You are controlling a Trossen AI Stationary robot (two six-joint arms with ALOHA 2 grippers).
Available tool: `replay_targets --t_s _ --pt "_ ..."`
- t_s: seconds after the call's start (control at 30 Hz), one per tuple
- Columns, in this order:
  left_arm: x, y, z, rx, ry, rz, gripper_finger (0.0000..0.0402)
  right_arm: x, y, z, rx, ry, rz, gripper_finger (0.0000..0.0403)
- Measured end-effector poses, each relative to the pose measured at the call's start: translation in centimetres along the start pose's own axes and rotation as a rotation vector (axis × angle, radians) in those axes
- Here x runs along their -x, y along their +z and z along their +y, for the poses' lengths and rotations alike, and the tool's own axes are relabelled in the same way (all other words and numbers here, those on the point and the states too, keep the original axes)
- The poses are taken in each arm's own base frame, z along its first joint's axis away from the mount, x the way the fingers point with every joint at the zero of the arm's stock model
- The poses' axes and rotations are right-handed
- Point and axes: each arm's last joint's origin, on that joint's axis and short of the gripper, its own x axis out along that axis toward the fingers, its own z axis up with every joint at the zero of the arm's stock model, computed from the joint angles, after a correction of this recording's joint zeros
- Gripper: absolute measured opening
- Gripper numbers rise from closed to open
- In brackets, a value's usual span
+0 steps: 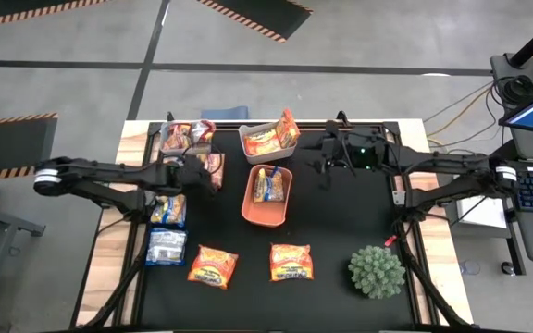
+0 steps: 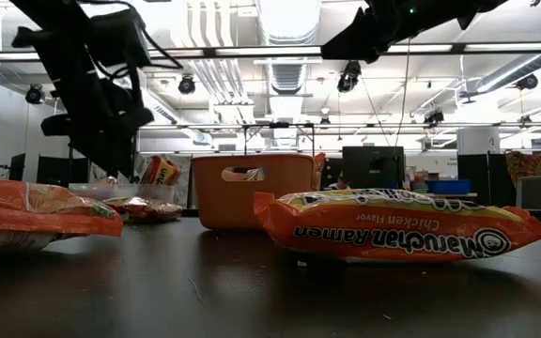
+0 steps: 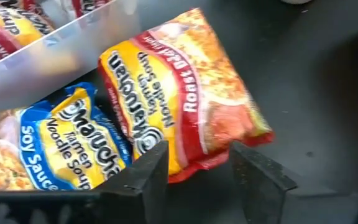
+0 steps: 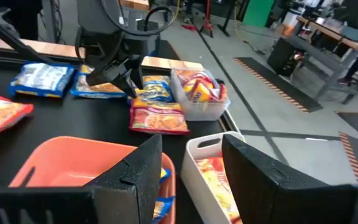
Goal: Sort Maruchan noodles
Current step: Put the red bag into the transparent bin
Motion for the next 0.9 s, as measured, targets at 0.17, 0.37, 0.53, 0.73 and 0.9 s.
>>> replay_targets --t_s 0.17,0.37,0.53,0.73,0.9 --pt "-1.5 0.3 0.0 -0.004 0.061 0.035 0.0186 -0.1 -0.7 -0.5 0.008 -0.011 0.023 0.0157" --pt "-2.6 -0.4 -1.8 -0.446 -0.081 0.119 0.0199 -0.6 -2.2 -0.9 0.057 0.019 0.073 0.0157" --pt "-2.9 -0.4 -3.2 -0.707 -0.111 0.041 0.0199 0.0 -2.6 -2.3 0.095 -0.03 0.105 0.0157" --pt "-3.6 -0.7 -3.4 -0.813 -0.074 0.044 0.0199 0.3 -2.9 -4.5 0.039 0.005 0.048 0.0157" --pt "-4.4 -1.0 -3.7 -0.819 -0.06 0.071 0.0199 0.5 -4.2 -5.8 0.012 0.026 0.063 0.0157"
